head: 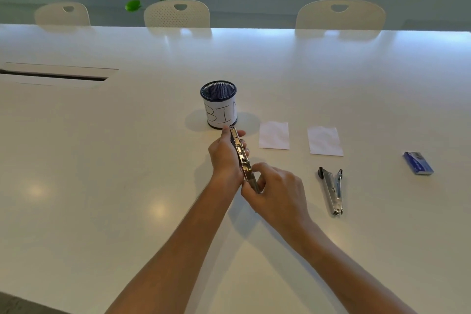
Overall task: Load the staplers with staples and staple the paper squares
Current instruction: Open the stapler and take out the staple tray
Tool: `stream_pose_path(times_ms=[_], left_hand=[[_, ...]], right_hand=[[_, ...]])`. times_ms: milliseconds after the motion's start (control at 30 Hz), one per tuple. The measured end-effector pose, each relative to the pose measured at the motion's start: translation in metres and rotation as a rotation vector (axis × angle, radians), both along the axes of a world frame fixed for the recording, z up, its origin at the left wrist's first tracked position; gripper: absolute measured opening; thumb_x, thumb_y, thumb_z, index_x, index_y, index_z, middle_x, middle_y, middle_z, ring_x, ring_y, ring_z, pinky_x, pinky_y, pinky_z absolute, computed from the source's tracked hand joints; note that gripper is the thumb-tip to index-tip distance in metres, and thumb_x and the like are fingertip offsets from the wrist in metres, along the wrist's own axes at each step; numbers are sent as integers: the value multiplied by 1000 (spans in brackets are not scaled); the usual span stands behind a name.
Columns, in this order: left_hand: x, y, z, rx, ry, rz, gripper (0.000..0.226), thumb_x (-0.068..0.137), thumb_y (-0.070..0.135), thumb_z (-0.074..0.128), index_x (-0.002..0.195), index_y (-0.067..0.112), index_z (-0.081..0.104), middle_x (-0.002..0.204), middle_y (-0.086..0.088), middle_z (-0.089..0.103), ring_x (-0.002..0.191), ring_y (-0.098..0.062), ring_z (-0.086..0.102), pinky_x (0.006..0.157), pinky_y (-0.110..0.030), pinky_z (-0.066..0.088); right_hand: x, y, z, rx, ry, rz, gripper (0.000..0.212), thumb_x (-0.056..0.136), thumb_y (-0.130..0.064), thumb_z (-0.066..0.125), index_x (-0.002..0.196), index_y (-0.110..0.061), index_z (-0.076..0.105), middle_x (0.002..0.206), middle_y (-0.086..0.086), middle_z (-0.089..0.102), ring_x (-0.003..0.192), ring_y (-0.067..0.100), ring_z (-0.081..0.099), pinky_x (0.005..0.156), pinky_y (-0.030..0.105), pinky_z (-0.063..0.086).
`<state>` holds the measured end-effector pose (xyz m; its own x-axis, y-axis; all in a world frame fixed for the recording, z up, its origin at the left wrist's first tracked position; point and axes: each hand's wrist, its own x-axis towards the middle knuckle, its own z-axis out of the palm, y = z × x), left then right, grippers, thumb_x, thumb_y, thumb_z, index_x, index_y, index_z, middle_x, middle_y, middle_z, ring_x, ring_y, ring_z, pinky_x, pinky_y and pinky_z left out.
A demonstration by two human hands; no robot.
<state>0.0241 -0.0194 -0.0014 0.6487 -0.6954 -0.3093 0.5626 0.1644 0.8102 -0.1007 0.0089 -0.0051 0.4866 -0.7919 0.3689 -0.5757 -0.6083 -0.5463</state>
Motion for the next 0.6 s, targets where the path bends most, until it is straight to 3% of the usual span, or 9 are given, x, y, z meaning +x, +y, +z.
stream_pose_path(times_ms=[200, 333, 600], left_hand=[[-5, -3, -1, 17, -12, -63, 44, 98, 32, 46, 74, 1, 65, 51, -3, 52, 41, -12, 46, 41, -21, 41], [-14, -2, -2, 61, -54, -106, 51, 97, 36, 47, 57, 15, 71, 53, -2, 58, 44, -15, 49, 45, -25, 41], [-23, -2, -4, 94, -79, -239, 47, 97, 39, 45, 76, 4, 69, 56, -3, 53, 50, -16, 49, 49, -27, 41]], right_hand=[[-4, -1, -1, -17, 48, -42, 24, 83, -41, 59, 91, -19, 67, 74, -4, 66, 65, 21, 62, 61, 33, 50], [-7, -8, 0, -39, 27, -113, 23, 84, -39, 59, 87, -18, 69, 69, -3, 65, 60, 23, 61, 56, 33, 49], [-12, -13, 0, -63, 26, -165, 25, 83, -42, 62, 78, -17, 68, 60, -1, 64, 55, 24, 61, 51, 32, 48]])
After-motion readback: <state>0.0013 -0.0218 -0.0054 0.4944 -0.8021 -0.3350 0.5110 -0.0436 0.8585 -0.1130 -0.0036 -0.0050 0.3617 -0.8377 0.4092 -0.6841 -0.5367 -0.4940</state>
